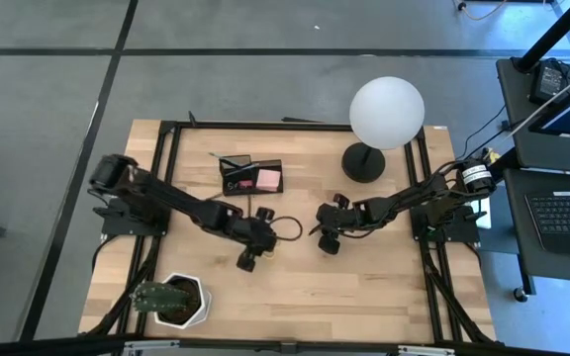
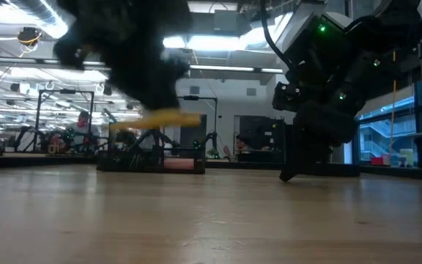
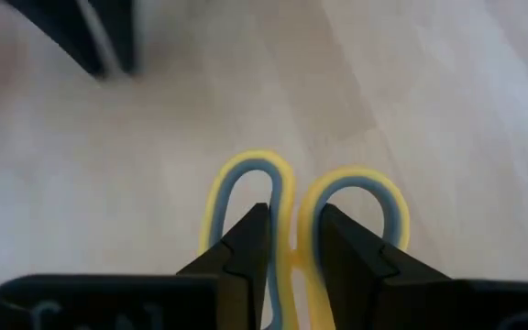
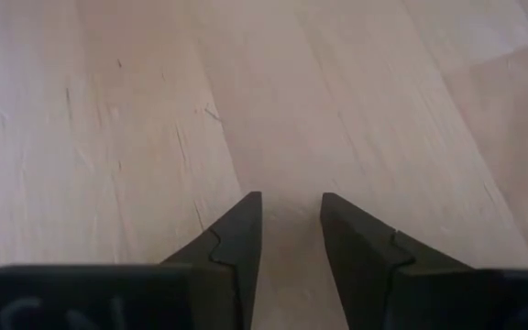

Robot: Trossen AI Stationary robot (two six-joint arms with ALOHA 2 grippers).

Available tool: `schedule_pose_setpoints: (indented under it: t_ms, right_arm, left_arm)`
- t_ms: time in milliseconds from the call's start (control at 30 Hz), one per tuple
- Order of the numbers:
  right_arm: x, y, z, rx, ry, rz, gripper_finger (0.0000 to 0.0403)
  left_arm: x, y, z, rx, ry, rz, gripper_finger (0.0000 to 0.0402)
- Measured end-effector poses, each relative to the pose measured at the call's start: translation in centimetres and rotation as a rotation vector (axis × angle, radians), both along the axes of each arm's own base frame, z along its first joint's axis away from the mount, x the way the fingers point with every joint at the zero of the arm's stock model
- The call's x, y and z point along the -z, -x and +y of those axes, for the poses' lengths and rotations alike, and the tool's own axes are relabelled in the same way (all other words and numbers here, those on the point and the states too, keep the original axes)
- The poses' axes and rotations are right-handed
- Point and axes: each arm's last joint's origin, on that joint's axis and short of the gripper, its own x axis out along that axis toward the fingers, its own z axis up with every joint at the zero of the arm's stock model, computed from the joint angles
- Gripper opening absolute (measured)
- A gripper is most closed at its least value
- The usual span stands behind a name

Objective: Pick and place office supplies into organizer
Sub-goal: Put the yellow scissors into the desk organizer

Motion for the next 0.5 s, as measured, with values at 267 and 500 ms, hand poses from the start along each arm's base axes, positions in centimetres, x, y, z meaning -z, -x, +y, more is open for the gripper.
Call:
schedule_pose_setpoints:
  t_ms: [267,500]
  right_arm:
    - [-0.1,-0.1,0.0,-0.009,0.004,-0.014,0.0119]
    - [-0.1,-0.2,0.0,-0.013,0.009,-0.018,0.0119]
  left_arm:
    - [-8.0,2.8,2.2,-0.083,-0.120,-0.285,0.0072]
    - [-13.6,6.2,5.8,-0.207,-0.224,-0.533,0.0072]
